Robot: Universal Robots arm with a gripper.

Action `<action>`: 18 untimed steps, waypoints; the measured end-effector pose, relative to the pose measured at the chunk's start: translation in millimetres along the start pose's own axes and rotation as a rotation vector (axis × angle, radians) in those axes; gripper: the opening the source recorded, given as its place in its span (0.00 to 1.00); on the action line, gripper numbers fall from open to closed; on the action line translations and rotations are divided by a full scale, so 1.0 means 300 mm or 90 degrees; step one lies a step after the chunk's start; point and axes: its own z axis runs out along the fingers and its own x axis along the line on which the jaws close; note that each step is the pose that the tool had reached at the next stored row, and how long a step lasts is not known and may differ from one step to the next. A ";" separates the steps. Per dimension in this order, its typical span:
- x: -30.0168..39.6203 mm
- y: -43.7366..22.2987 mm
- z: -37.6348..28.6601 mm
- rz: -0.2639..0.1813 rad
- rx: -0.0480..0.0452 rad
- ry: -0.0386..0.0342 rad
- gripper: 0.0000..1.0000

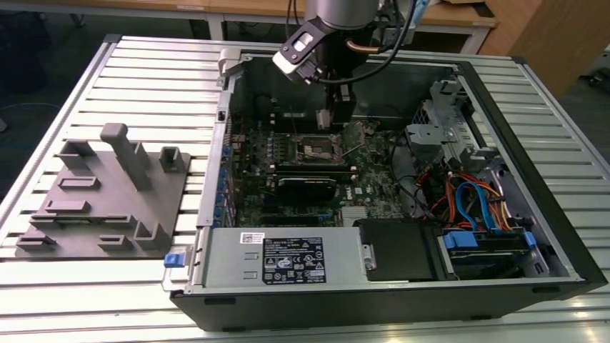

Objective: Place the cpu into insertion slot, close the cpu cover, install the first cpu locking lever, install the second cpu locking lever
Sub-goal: 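Place the cpu into insertion slot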

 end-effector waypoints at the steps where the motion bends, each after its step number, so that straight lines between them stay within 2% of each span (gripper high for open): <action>1: 0.002 -0.002 0.006 0.000 -0.0001 -0.0023 0.54; 4: 0.006 -0.010 0.023 0.000 0.0001 -0.0053 0.54; 18: 0.019 -0.031 0.098 -0.001 0.0000 -0.0072 0.54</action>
